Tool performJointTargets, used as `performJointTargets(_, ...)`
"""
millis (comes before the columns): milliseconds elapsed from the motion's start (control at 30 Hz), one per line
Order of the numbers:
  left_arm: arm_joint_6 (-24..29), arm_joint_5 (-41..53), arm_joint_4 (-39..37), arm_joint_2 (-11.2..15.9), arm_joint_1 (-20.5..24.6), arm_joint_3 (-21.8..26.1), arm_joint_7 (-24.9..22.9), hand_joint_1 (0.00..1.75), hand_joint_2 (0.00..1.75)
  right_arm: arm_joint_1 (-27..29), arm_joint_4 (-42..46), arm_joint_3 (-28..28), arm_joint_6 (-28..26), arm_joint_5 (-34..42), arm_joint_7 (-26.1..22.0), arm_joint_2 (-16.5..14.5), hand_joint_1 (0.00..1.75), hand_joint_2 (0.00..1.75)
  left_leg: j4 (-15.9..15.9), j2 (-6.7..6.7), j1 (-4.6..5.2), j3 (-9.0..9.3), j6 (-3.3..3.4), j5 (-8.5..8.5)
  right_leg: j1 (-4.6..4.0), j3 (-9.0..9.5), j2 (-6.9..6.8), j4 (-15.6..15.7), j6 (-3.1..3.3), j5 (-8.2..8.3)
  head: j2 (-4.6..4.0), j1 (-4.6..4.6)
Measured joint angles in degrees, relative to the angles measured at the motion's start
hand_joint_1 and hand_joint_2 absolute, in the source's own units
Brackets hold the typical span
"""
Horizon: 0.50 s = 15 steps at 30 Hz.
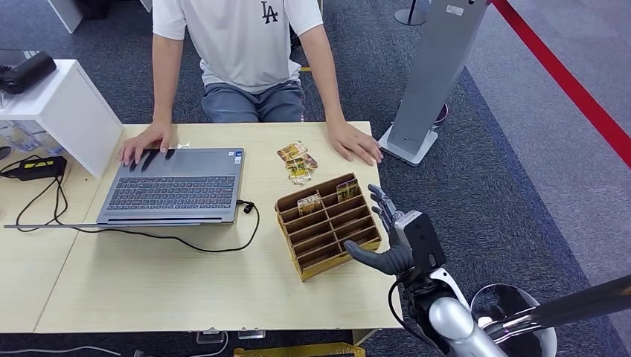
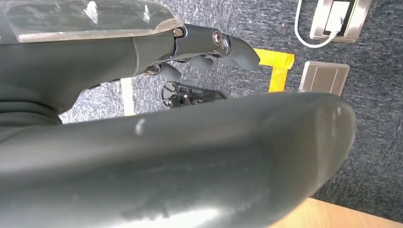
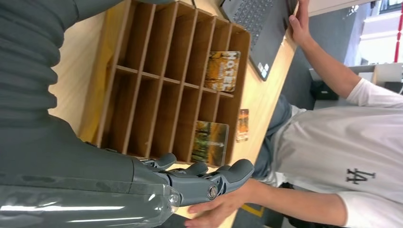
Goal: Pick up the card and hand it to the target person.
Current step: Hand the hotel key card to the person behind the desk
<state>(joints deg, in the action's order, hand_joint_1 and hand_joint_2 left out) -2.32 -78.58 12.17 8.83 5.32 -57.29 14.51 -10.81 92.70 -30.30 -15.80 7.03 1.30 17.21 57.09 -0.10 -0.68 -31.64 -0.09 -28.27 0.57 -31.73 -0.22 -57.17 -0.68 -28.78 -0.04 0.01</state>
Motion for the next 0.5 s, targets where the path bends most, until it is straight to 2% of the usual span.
performJointTargets(500,0.3,0.7,0.0,0.0,0.0,0.0,-0.5,0.00,0.00,4.1,-2.4,2.4,2.2,3.8,-0.1,-0.5,0.00,1.75,0.0,0.01,0.00,0.02,0.00,0.00,0.00,0.00,0.01,0.0,0.00,0.00,0.00,0.01)
